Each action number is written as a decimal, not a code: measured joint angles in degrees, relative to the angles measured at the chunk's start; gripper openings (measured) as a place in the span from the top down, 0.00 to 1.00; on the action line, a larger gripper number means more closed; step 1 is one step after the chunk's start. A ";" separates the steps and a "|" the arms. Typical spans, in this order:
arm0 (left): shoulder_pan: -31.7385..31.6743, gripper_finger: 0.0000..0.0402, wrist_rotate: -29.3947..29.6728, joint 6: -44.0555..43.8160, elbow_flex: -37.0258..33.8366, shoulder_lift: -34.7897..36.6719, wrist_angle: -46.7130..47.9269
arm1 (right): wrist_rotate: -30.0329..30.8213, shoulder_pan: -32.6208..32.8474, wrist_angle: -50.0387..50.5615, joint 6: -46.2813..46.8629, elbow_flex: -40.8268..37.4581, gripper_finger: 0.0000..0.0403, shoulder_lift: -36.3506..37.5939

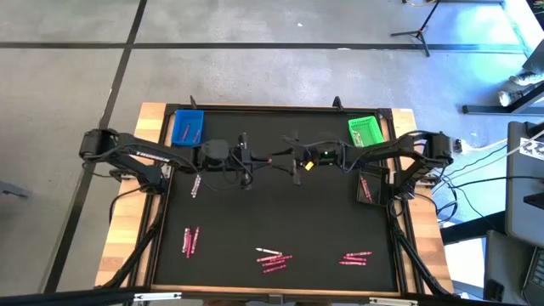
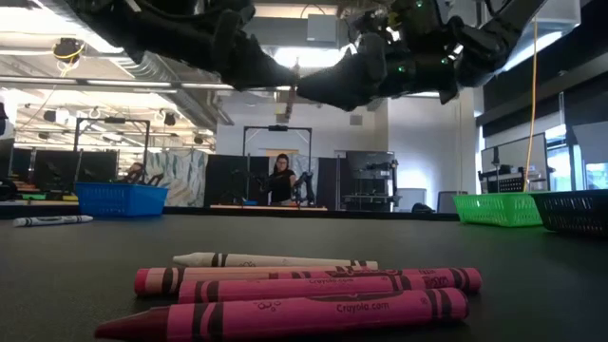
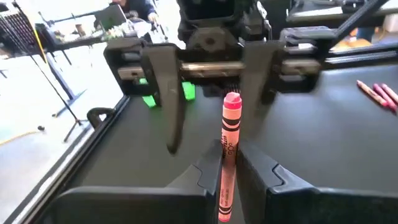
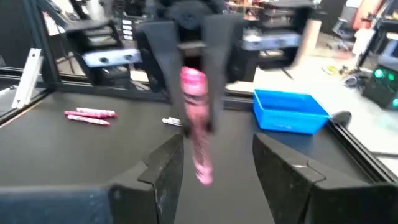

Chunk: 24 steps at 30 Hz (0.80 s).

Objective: Sort crayons
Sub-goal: Put the pink crayon into the black bin

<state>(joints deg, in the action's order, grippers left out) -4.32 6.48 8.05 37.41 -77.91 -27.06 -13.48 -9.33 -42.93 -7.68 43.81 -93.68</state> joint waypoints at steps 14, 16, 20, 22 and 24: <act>0.00 0.94 -0.86 0.13 0.02 -2.45 -8.09 | 1.60 1.43 -3.13 -0.13 0.04 0.53 -1.15; 0.00 0.94 -1.58 0.13 0.02 -2.45 -8.58 | 1.65 1.43 -3.14 -0.26 0.04 0.54 -1.15; 0.01 0.94 -1.68 0.13 0.02 -2.45 -8.69 | 1.53 1.43 -3.50 -0.26 0.04 0.62 -1.15; 0.01 0.94 -1.68 0.13 0.02 -2.45 -8.69 | 1.47 1.43 -3.44 -0.34 0.04 0.70 -1.15; 0.02 0.94 -1.68 0.02 0.02 -2.45 -8.69 | 1.47 1.43 -3.48 -0.87 0.04 0.79 -1.15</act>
<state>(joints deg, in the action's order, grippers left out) -4.29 4.80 8.07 37.43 -80.36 -35.75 -12.02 -7.90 -46.41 -8.56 43.86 -94.83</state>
